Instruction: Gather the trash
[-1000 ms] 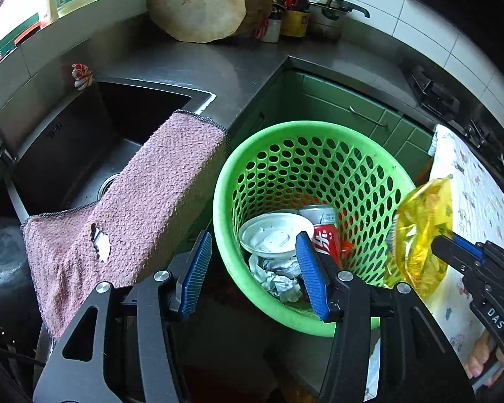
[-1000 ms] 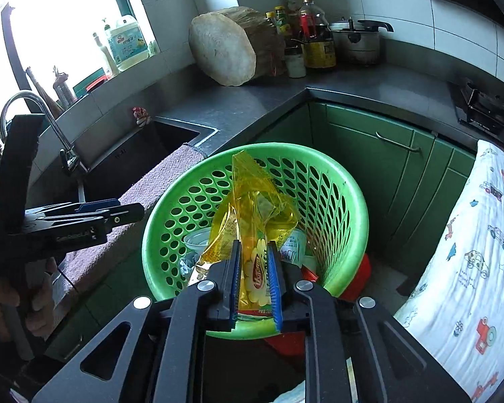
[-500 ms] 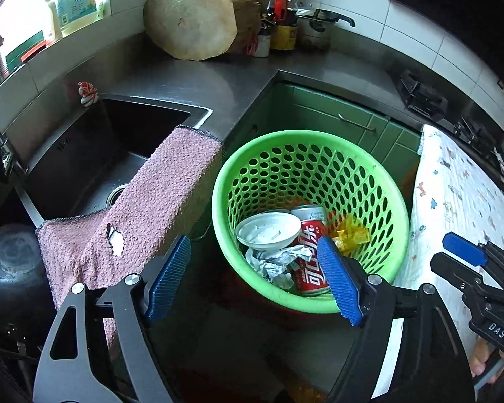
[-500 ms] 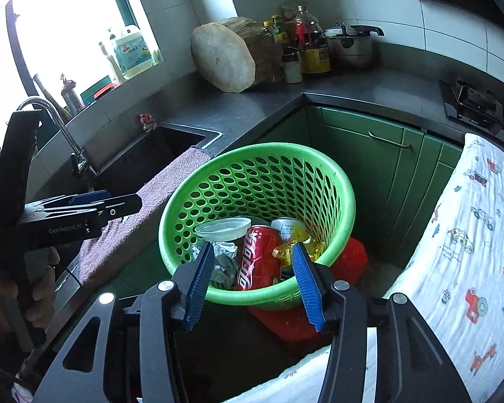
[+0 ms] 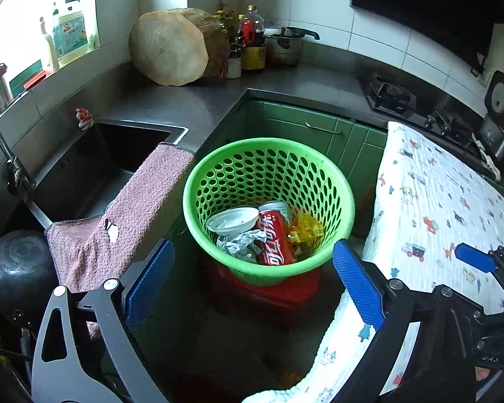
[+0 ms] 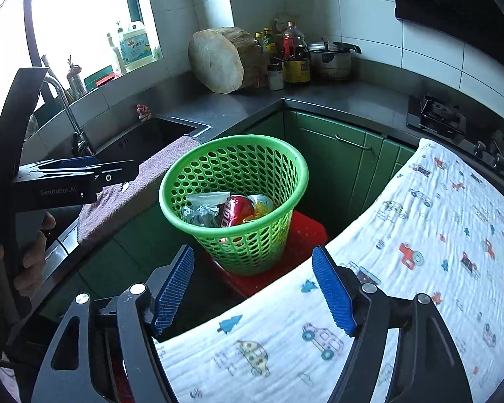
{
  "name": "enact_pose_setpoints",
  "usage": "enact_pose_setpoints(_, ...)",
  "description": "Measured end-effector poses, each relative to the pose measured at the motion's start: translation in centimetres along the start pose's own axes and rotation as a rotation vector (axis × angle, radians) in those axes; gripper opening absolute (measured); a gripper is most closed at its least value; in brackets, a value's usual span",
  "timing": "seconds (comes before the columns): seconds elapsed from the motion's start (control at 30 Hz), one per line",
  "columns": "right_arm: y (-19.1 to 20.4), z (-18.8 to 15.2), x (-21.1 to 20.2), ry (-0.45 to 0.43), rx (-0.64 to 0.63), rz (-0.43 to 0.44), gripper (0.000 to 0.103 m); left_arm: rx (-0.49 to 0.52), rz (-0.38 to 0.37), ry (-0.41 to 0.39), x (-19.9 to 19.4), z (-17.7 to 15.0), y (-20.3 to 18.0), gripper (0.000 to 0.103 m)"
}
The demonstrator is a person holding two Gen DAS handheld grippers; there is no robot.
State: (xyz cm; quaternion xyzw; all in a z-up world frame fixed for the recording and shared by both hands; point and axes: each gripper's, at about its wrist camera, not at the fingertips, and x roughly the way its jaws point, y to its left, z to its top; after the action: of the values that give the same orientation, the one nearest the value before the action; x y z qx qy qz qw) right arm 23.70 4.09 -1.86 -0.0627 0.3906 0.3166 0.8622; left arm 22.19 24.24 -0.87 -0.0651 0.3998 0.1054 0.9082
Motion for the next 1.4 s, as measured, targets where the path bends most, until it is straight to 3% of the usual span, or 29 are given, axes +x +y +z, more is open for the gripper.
enact_pose_setpoints(0.37, -0.1, -5.0, -6.8, -0.027, -0.008, -0.066, 0.086, 0.068, -0.016, -0.065, -6.0, -3.4, -4.0, 0.098)
enact_pose_setpoints(0.7, -0.3, -9.0, -11.2, -0.038, 0.030, -0.095, 0.090, 0.105, 0.005, -0.125, -10.4, -7.5, -6.2, 0.098)
enact_pose_setpoints(1.4, -1.2, -13.1, -16.8, -0.078, 0.113, -0.172, 0.092, 0.094, -0.014, -0.158, -14.8, -12.3, -8.6, 0.098)
